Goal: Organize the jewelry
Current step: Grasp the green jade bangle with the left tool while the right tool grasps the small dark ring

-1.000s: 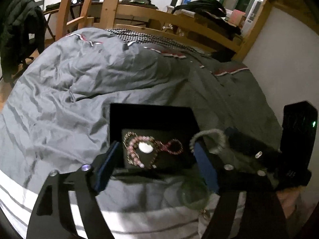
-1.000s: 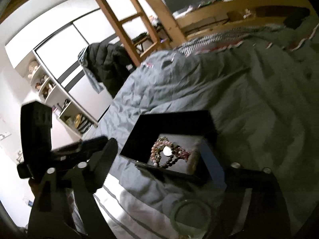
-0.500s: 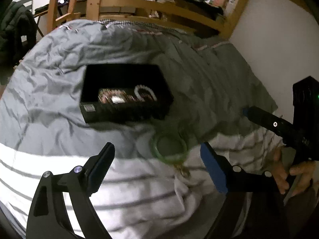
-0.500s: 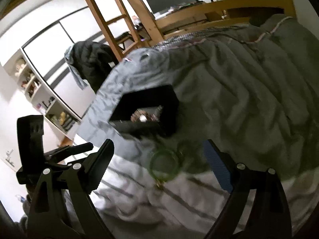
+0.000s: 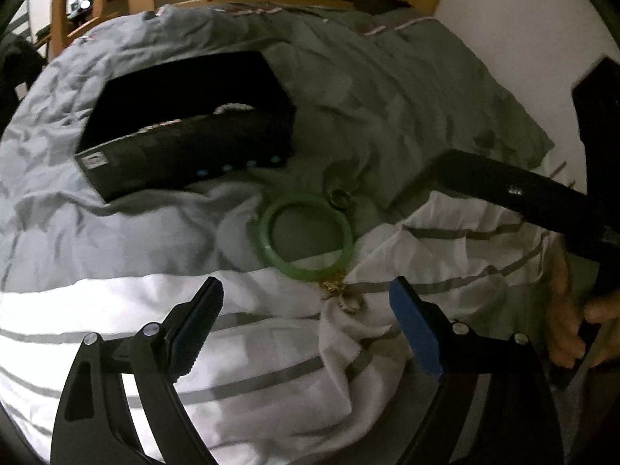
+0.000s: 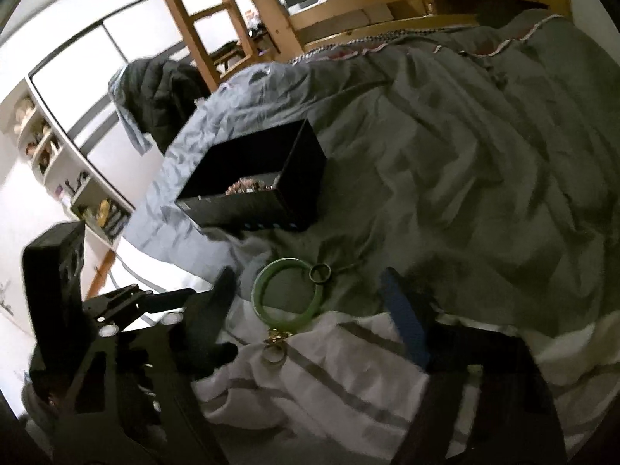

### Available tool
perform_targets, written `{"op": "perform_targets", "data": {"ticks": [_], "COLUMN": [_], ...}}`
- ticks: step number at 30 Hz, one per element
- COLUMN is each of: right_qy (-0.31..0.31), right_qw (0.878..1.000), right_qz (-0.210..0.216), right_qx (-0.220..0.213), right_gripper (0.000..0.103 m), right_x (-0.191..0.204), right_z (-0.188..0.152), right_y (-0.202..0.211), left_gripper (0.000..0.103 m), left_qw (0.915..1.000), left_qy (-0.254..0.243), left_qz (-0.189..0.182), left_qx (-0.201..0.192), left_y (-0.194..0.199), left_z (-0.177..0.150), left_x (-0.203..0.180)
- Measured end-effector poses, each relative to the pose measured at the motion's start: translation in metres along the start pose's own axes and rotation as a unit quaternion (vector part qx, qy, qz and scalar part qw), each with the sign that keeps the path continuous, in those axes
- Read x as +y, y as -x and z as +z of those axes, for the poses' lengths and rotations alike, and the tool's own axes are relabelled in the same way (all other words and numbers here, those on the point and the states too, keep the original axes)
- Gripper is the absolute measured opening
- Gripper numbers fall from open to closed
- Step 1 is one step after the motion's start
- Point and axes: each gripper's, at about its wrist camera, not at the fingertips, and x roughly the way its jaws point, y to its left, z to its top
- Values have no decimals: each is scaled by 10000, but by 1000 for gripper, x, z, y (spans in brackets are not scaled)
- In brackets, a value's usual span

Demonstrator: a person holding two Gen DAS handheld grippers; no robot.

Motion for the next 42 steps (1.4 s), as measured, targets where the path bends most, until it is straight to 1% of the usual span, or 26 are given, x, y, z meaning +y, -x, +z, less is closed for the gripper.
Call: {"op": "perform_targets", "data": {"ticks": [4,6,10,11,13,15,16,18,20,21,23,24,27,28,30,32,35,37,38,40,42], "right_qy": [292,409,525,545,631,734,774,787,625,516,439,410,334,301,218,104,-32,-60,-61,-55,-48], "right_qw": [9994,9988,9978,9973,9960,9939,9929,9923,9941,9952,9962,9966,9971,9975,9981,9988,9991,9991,9990,9990,9991], "right_qz": [-76,-61,50,99,40,-85,-185,-293,-218,-128,-103,-105,-74,-46,-8,24,40,36,30,35,29], "right_qx": [189,247,414,491,637,814,884,909,858,818,741,710,676,637,572,479,428,429,432,431,416], "right_gripper": [65,65,64,63,62,51,48,33,26,25,21,21,21,21,21,21,21,21,21,21,21], "right_x": [6,8,10,10,11,11,11,8,1,-3,-6,-7,-9,-9,-11,-15,-21,-22,-22,-21,-20], "right_z": [6,11,16,15,10,3,0,-3,0,2,3,3,2,3,6,8,10,11,11,11,12], "right_y": [-24,-36,-61,-69,-81,-93,-98,-104,-102,-100,-98,-96,-94,-92,-89,-84,-81,-82,-82,-81,-81], "left_gripper": [86,86,86,86,86,86,86,86,85,85,84,80,75,72,70,65,56,42,37,21,16], "left_qw": [9997,9993,9989,9989,9988,9989,9989,9991,9991,9991,9991,9992,9991,9991,9992,9991,9990,9988,9987,9983,9976], "left_qy": [-252,-382,-467,-468,-459,-415,-385,-322,-260,-218,-130,-97,34,54,80,114,201,282,350,446,557], "left_qz": [-76,-45,15,6,-36,-58,-83,-145,-224,-275,-330,-334,-371,-366,-343,-341,-340,-317,-291,-261,-288], "left_qx": [-10,-18,60,93,139,210,237,245,245,230,219,217,226,220,213,208,217,229,235,254,285], "left_y": [-14,-24,-41,-46,-53,-61,-64,-67,-68,-67,-67,-66,-66,-66,-66,-64,-61,-58,-57,-55,-55], "left_z": [4,5,9,10,9,12,13,15,17,17,19,19,21,21,23,20,20,20,19,17,17], "left_x": [-9,-13,-12,-11,-8,-4,-2,2,4,6,10,11,17,18,18,19,33,32,35,41,47]}}
